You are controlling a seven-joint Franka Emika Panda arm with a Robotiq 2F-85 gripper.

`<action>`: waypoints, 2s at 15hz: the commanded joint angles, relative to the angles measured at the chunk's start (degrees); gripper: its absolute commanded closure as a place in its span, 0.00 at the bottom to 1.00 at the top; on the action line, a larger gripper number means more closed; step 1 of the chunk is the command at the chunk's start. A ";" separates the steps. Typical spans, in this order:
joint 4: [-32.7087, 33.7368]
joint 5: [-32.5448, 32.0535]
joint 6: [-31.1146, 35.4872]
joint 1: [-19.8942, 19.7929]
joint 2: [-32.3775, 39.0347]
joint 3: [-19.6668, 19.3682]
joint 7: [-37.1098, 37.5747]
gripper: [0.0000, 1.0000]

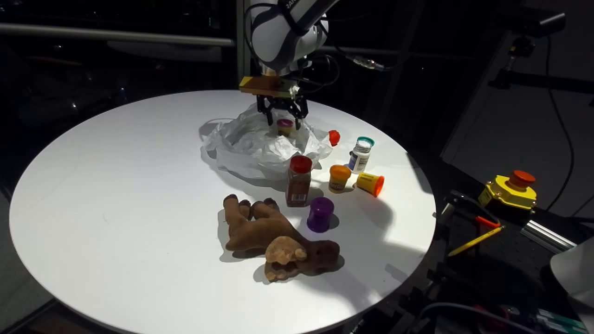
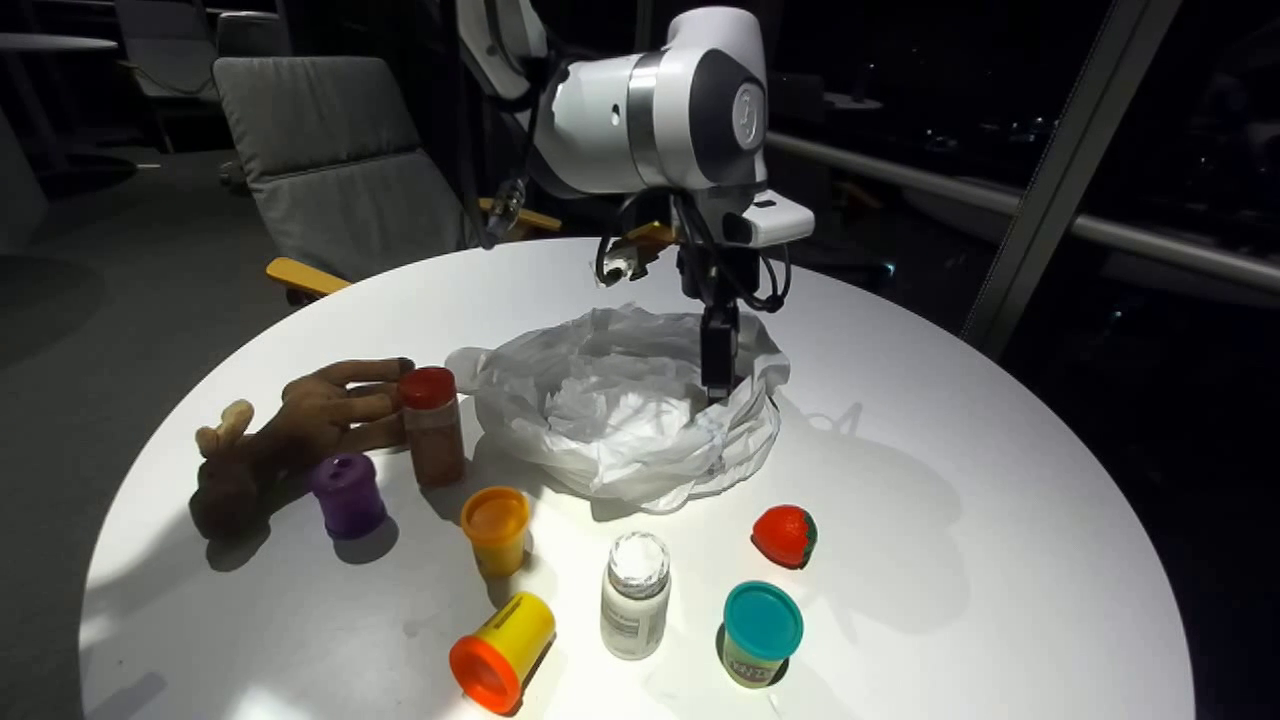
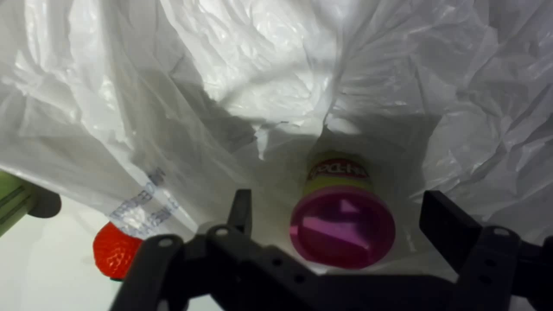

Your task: Pick up the objects from the plastic bag and them on the table.

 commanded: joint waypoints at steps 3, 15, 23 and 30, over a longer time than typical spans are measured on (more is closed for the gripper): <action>3.49 -0.28 -0.79 -1.06 2.20 0.34 -1.07 0.28; -15.10 -9.30 9.67 6.08 -14.52 -2.85 -1.56 0.72; -37.59 -20.57 11.30 8.80 -33.76 2.71 -12.77 0.72; -60.15 -25.34 19.49 6.91 -50.36 9.63 -22.59 0.72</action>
